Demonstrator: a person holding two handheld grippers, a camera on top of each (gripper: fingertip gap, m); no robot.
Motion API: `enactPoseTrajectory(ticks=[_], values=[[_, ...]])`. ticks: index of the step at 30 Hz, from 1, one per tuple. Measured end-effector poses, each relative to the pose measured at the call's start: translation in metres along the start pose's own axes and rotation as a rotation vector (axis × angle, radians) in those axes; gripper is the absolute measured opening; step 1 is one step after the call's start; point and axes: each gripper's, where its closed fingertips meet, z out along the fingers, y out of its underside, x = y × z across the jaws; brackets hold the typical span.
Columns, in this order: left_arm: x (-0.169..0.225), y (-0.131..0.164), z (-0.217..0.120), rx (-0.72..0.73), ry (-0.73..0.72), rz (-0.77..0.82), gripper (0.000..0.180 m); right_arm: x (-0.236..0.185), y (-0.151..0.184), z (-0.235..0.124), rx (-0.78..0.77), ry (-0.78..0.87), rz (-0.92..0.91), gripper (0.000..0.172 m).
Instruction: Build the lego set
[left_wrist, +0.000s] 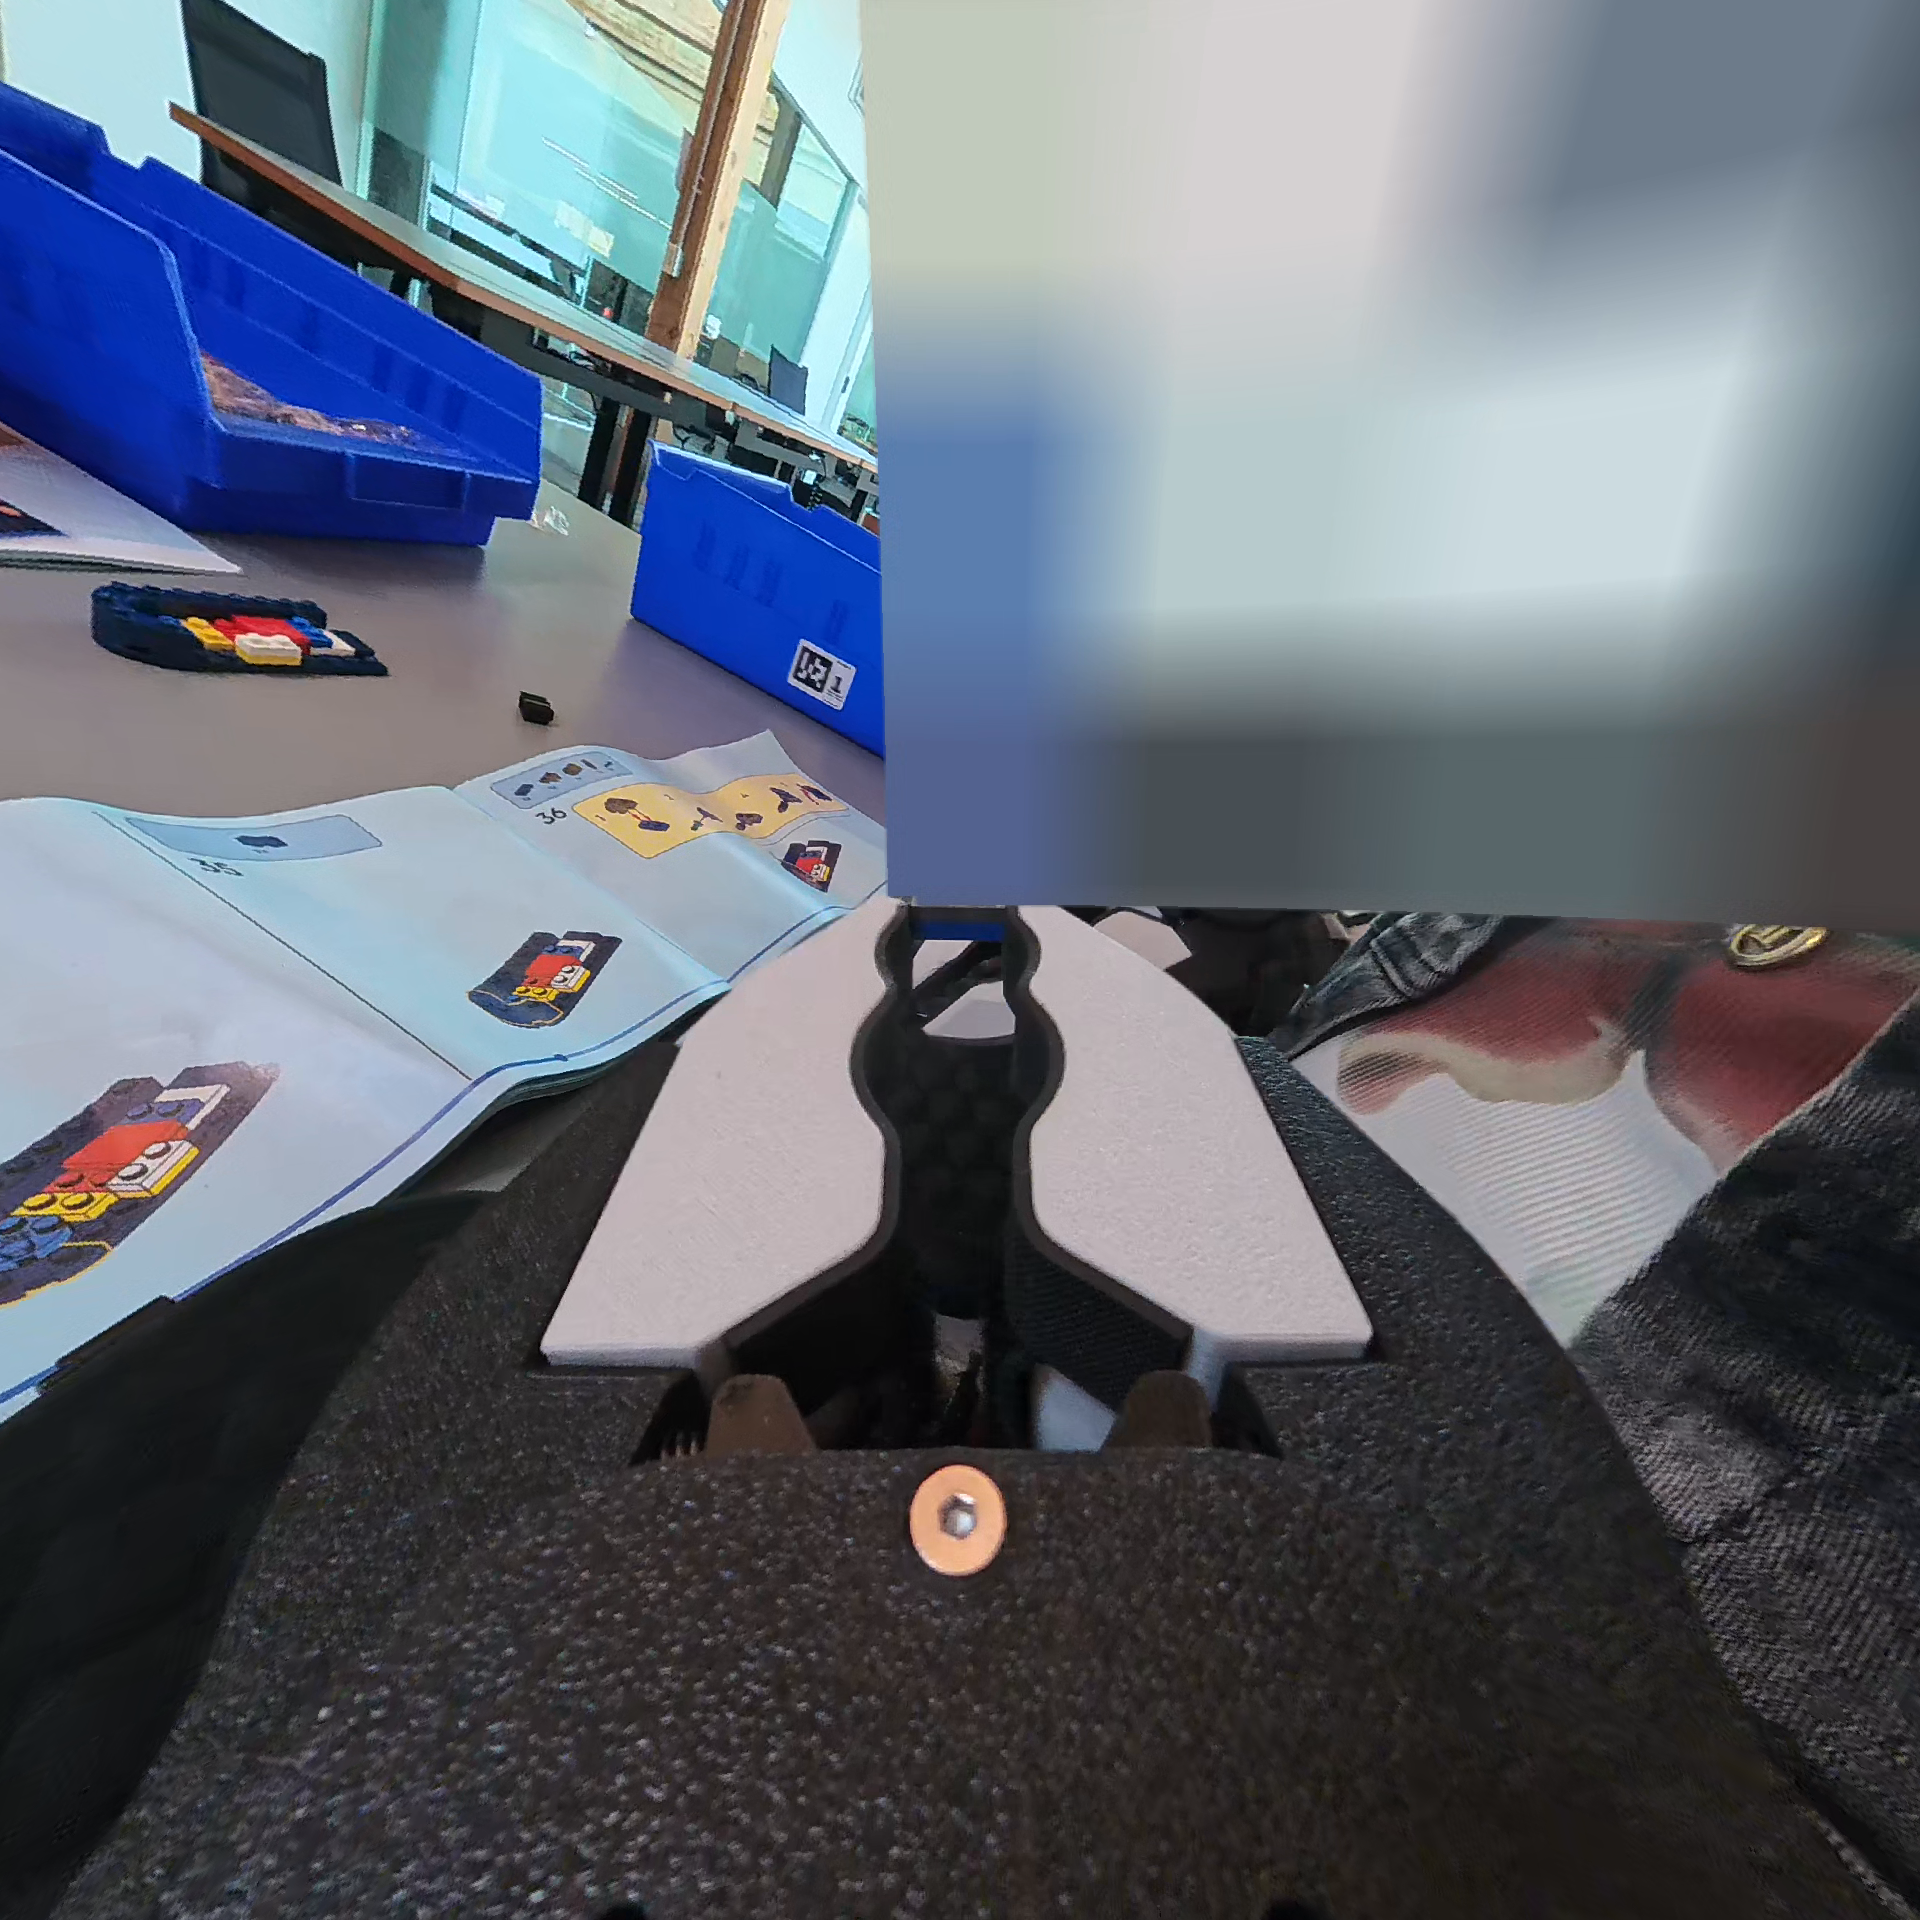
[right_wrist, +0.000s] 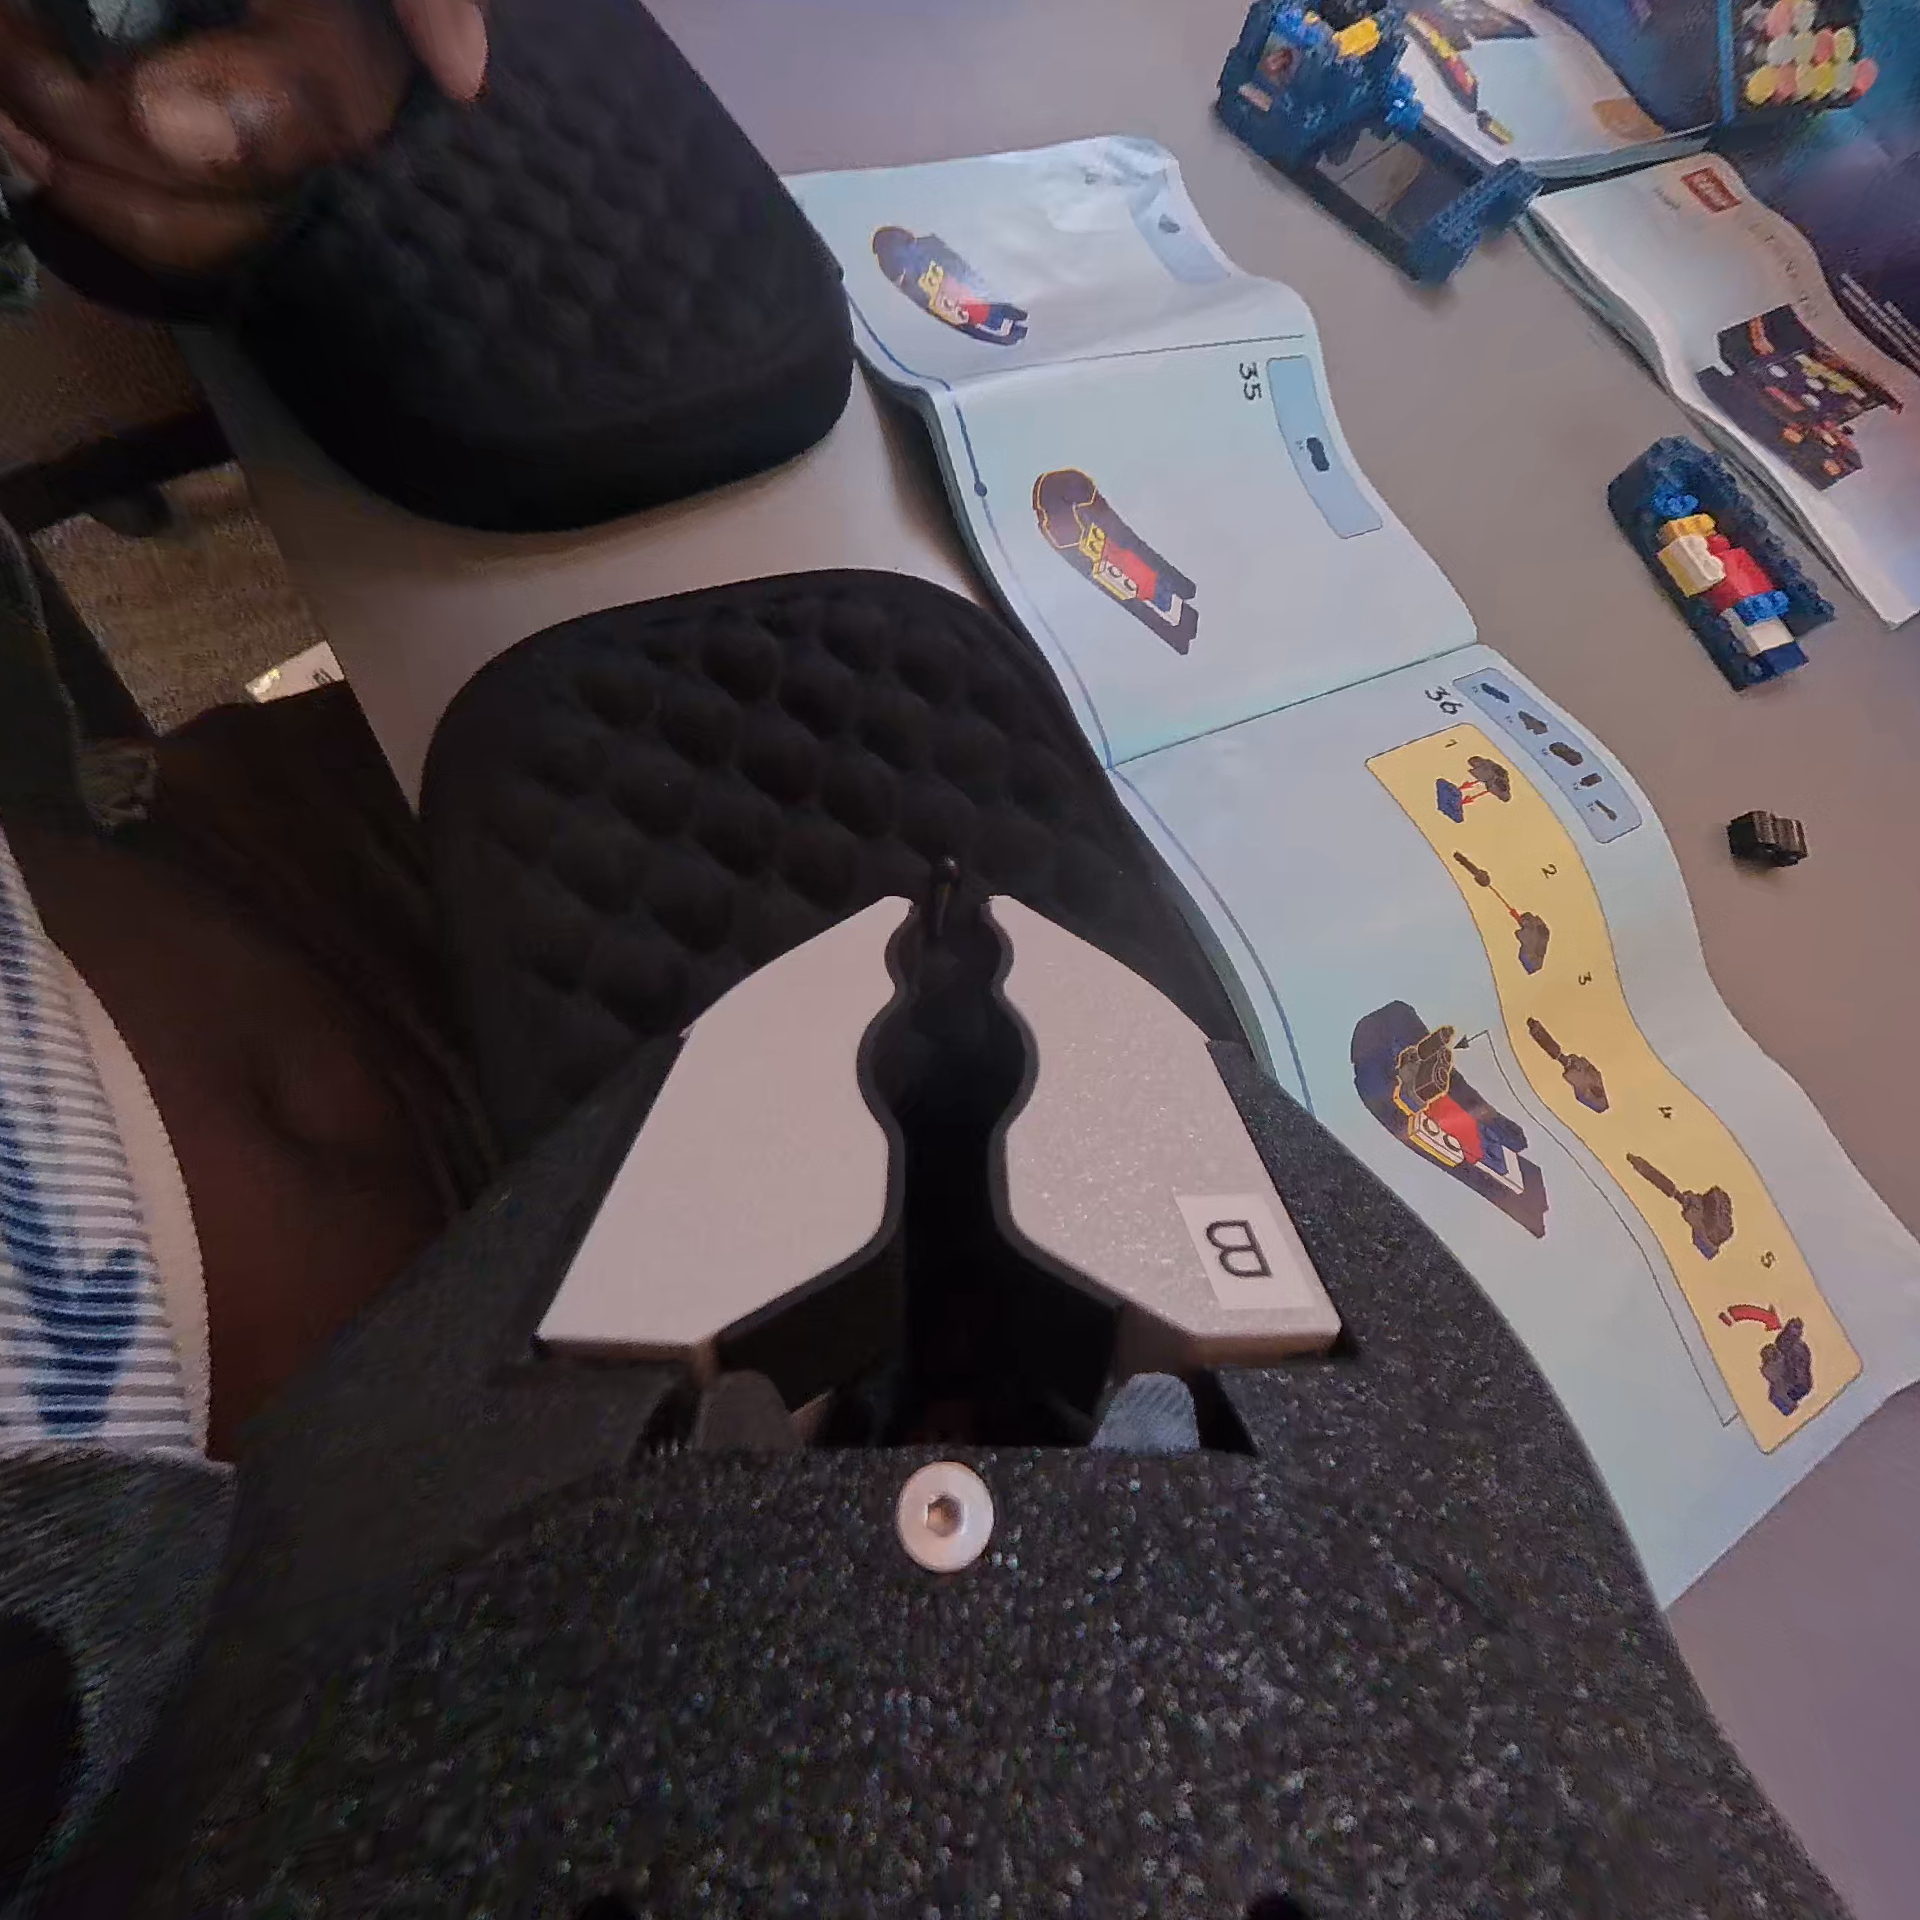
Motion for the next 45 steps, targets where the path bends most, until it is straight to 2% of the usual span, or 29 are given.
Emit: enactPoseTrajectory(ticks=[7,10,14,19,24,26,30,33,45], values=[[-0.004,0.002,0.002,-0.02,0.024,-0.079,0.016,-0.002,0.007,0.007,-0.2,-0.018,-0.044,0.009],[-0.008,0.002,0.003,-0.021,0.023,-0.109,0.016,-0.001,0.007,0.008,-0.208,0.032,-0.079,0.007],[-0.008,0.006,0.005,-0.051,0.007,-0.082,0.016,0.001,0.006,0.009,-0.145,0.045,-0.072,0.004],[-0.008,0.011,0.008,-0.081,-0.056,-0.002,0.016,0.006,-0.009,0.001,-0.033,-0.057,-0.183,0.003],[-0.001,0.018,0.012,-0.138,-0.101,0.106,0.016,0.001,-0.04,-0.006,0.092,-0.063,-0.533,0.003],[0.003,0.028,0.014,-0.184,-0.124,0.095,0.016,-0.008,-0.048,-0.003,0.135,-0.068,-0.65,0.003],[0.006,0.046,0.011,-0.202,-0.222,0.102,0.016,-0.024,-0.066,0.001,0.245,0.031,-0.825,0.003],[0.01,0.047,0.008,-0.155,-0.226,0.087,0.016,-0.045,-0.072,-0.001,0.346,0.037,-0.834,0.003],[0.011,0.069,0.009,-0.236,-0.194,0.087,0.016,-0.057,-0.054,0.008,0.35,-0.054,-0.749,0.003]])
